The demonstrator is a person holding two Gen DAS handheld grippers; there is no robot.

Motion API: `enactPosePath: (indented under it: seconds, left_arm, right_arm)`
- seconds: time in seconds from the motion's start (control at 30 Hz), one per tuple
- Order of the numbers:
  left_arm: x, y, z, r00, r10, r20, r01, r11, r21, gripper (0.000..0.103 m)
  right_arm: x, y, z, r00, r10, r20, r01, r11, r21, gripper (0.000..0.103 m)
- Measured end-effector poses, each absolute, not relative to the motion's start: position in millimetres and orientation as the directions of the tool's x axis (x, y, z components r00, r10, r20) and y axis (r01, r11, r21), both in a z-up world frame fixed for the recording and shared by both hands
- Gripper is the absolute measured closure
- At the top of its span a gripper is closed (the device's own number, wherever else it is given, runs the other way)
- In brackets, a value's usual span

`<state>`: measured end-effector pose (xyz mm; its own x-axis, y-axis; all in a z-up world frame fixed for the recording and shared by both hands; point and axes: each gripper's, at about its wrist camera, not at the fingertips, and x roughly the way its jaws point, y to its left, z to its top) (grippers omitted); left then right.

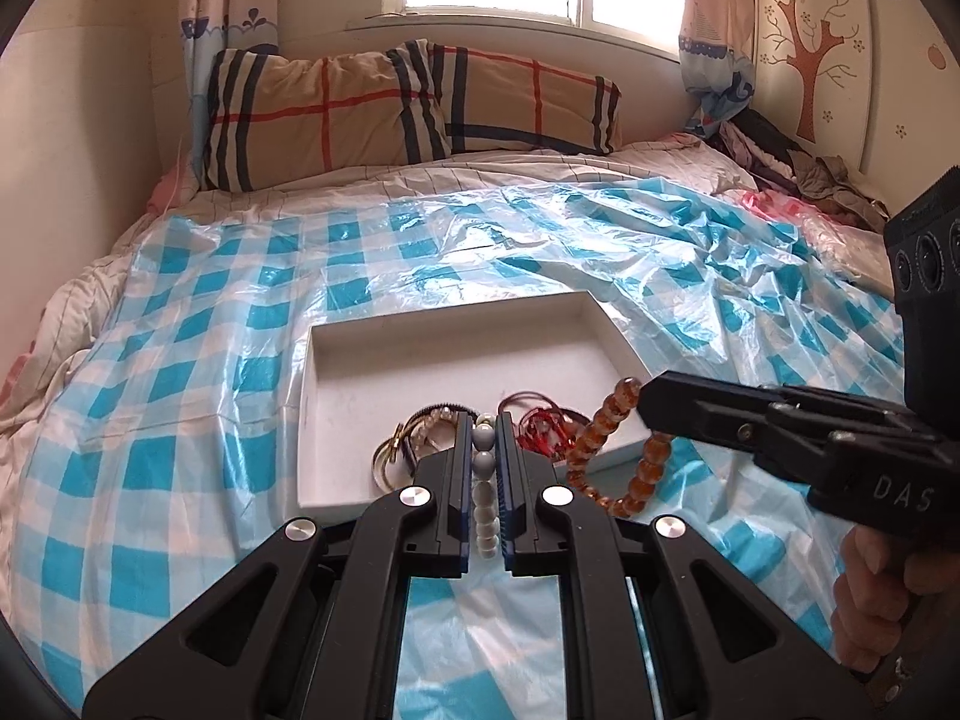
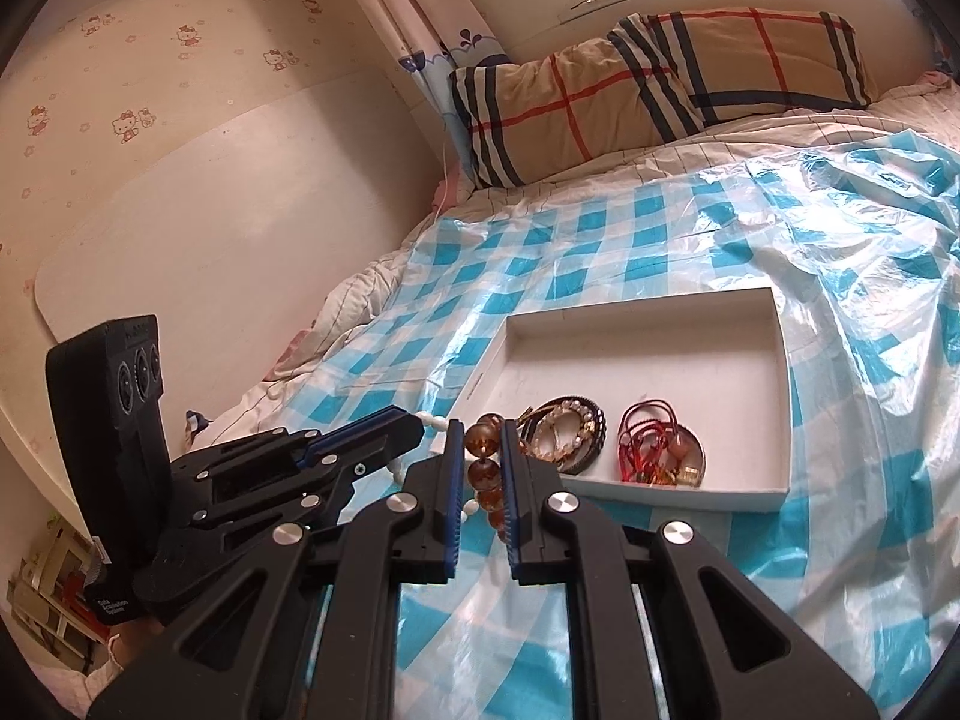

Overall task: Organize jewelry
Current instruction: 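Lower both bracelets into the white box and open both tools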

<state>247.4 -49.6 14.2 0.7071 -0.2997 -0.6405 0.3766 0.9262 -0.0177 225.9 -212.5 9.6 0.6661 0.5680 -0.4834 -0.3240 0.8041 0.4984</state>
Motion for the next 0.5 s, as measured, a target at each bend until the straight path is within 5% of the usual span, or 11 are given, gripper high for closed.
enactPosePath:
  seconds: [0.23,0.5]
  left_arm:
    - [302,-58,-5,0.721,-0.298,-0.625,0.352,0.935,-0.040,0.096]
    - [332,-51,-54,0.670,-0.171,-0.722,0.252,0.968,0.005,0.088]
  right_arm:
    - [271,-210,-8,0.684,0.534,-0.496,-0.310,0.829,0.466,0.090]
    - [288,-228,-32,0.725,0.354,-0.591,-0.149,0.918,0.366,0.083]
